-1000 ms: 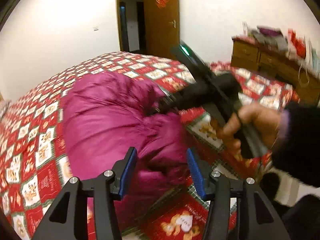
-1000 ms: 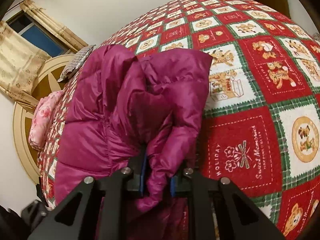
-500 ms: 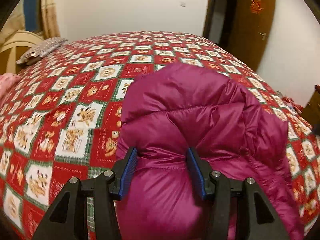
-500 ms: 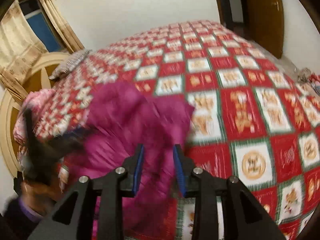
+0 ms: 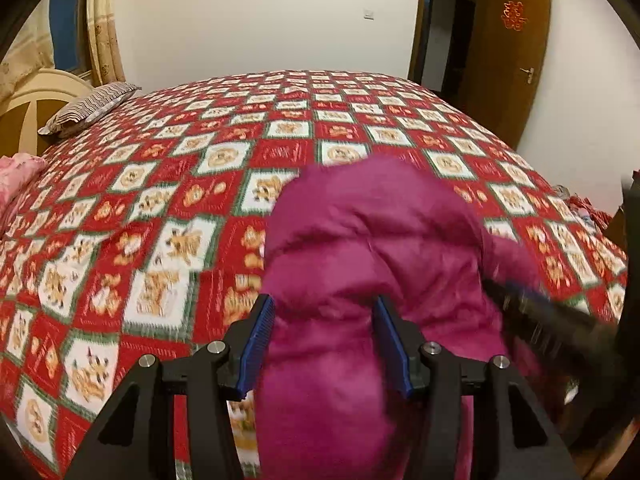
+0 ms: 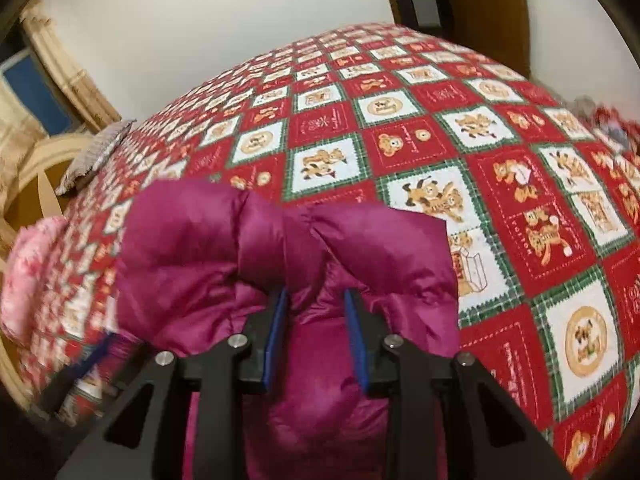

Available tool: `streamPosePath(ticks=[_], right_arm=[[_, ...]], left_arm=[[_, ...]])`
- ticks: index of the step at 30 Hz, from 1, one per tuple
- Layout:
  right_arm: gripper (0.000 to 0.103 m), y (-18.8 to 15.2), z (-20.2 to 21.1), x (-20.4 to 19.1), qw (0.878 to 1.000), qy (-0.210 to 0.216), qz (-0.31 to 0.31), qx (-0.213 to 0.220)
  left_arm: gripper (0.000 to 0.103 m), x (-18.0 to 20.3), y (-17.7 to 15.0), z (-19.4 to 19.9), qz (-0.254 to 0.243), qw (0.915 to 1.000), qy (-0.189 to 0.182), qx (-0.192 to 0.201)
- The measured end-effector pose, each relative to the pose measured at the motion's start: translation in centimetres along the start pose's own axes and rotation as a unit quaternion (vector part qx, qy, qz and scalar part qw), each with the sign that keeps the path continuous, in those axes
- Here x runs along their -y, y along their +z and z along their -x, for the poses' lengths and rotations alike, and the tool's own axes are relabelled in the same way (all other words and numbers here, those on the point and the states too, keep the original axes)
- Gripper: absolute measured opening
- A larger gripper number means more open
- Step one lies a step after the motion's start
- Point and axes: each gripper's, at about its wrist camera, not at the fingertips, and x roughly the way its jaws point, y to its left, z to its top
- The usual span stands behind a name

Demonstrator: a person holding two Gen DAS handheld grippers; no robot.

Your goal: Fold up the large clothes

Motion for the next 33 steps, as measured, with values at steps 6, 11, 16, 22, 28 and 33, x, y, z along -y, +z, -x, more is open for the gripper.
streamPosePath(ticks=[6,11,16,22,28,33], right_arm=[[0.032,-1.3,-0.7,-0.2,0.999,-0.019,0.036,0.021],[0.032,-1.8,-1.0,-0.1,0.998,-0.026,0.045,0.032],[0.032,-1.8,-1.4,0.5,0.999,-0.008,0.029,0.030],[0.033,-1.8,-1.6,0.6,0.999,-0.006,0.024,0.032],[0.032,-1.4,-1.6,0.5,0.999,-0.013,0.024,0.023],[0.033,-1.9,0.5,1.0,1.000,-0.004,0.024,0.018]], left_arm=[[0.054,2.0,2.5,-4.0,-0.028,0.9989,0.029,-0.023],[0.059,2.6,2.2,-6.5,-0.035,0.9979,0.046,-0.031],[0.062,3.0,1.8,-8.3,-0.033,0.9973,0.059,-0.030],[0.063,3.7,1.6,-9.8,-0.048,0.9958,0.074,-0.026],[0.063,3.8,1.6,-10.2,-0.051,0.9958,0.071,-0.027],[0.063,3.9,1.5,-10.1,-0.051,0.9959,0.071,-0.026]])
